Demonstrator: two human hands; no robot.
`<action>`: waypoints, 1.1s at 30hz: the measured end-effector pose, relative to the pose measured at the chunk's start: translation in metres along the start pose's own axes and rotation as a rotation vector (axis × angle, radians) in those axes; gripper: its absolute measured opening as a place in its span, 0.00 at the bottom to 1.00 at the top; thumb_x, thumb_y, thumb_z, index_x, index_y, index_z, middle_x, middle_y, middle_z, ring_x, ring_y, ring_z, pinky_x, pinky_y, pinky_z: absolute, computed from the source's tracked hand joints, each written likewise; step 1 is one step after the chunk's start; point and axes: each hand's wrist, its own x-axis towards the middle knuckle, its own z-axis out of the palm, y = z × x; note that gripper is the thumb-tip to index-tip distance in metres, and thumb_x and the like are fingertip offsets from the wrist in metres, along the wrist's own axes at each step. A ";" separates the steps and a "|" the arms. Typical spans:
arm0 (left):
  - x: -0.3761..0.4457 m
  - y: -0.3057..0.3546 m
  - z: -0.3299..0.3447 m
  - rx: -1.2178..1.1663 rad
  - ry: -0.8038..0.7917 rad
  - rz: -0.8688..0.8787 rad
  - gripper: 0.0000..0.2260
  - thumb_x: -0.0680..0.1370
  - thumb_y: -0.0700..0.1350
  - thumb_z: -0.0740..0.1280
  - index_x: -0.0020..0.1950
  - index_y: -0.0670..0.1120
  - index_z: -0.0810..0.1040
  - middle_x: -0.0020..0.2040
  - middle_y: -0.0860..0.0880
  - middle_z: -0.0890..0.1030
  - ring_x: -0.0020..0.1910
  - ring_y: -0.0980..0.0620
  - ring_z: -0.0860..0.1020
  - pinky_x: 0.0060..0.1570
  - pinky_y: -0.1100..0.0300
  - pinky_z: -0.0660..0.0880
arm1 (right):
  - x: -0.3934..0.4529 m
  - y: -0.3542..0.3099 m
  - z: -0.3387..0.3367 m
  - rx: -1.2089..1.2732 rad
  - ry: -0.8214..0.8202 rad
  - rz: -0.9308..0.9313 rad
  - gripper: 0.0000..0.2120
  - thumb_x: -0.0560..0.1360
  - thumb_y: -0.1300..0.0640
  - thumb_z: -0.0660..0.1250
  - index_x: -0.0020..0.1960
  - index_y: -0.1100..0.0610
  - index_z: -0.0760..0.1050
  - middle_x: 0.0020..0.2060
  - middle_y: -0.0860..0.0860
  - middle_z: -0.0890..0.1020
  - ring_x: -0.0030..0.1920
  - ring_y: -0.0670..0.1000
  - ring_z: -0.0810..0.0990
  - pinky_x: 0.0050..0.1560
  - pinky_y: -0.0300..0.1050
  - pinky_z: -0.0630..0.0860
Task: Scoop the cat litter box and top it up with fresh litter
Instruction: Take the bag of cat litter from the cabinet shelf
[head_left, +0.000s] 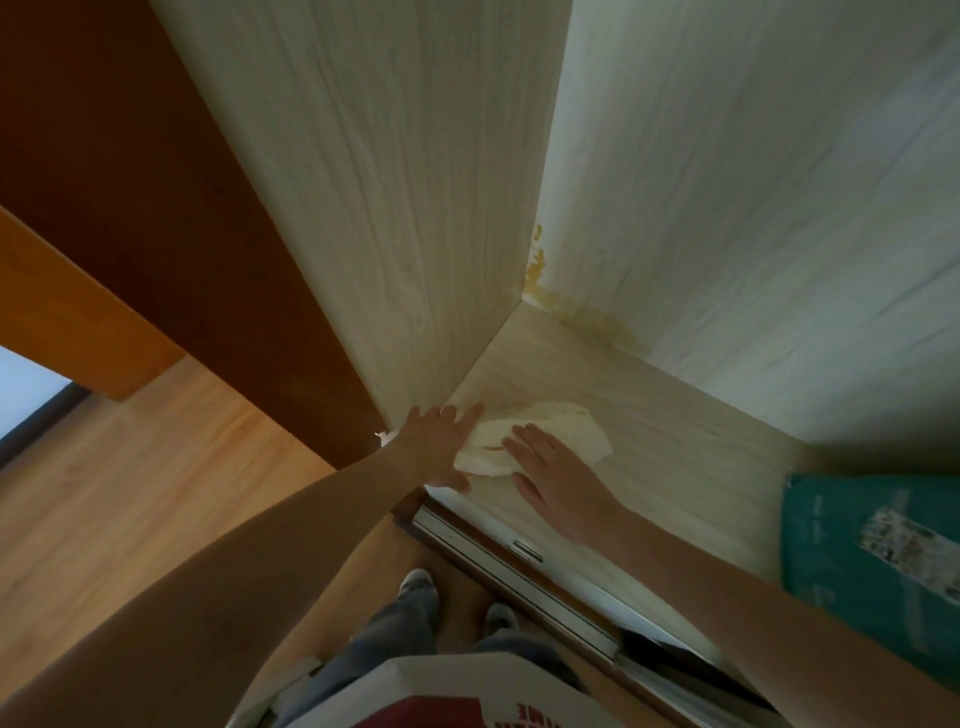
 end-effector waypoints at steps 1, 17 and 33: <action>-0.001 0.001 0.004 0.007 0.035 -0.010 0.53 0.68 0.64 0.71 0.77 0.51 0.38 0.75 0.43 0.58 0.73 0.41 0.60 0.71 0.42 0.55 | 0.008 -0.004 -0.006 0.005 0.079 -0.004 0.28 0.81 0.44 0.50 0.75 0.59 0.60 0.73 0.58 0.64 0.74 0.58 0.63 0.74 0.53 0.59; -0.001 0.000 0.043 -0.311 0.095 0.095 0.53 0.65 0.71 0.66 0.78 0.49 0.43 0.77 0.44 0.48 0.76 0.43 0.47 0.74 0.47 0.43 | 0.106 0.020 -0.024 -0.457 -0.574 0.124 0.60 0.58 0.34 0.76 0.78 0.44 0.43 0.77 0.52 0.56 0.76 0.60 0.51 0.73 0.66 0.48; 0.039 -0.028 0.031 -0.046 -0.004 -0.118 0.36 0.78 0.50 0.65 0.78 0.56 0.45 0.75 0.45 0.60 0.62 0.41 0.72 0.59 0.49 0.72 | 0.087 0.040 0.025 -0.336 -0.191 0.234 0.33 0.78 0.54 0.63 0.78 0.53 0.52 0.74 0.55 0.64 0.69 0.58 0.68 0.70 0.53 0.61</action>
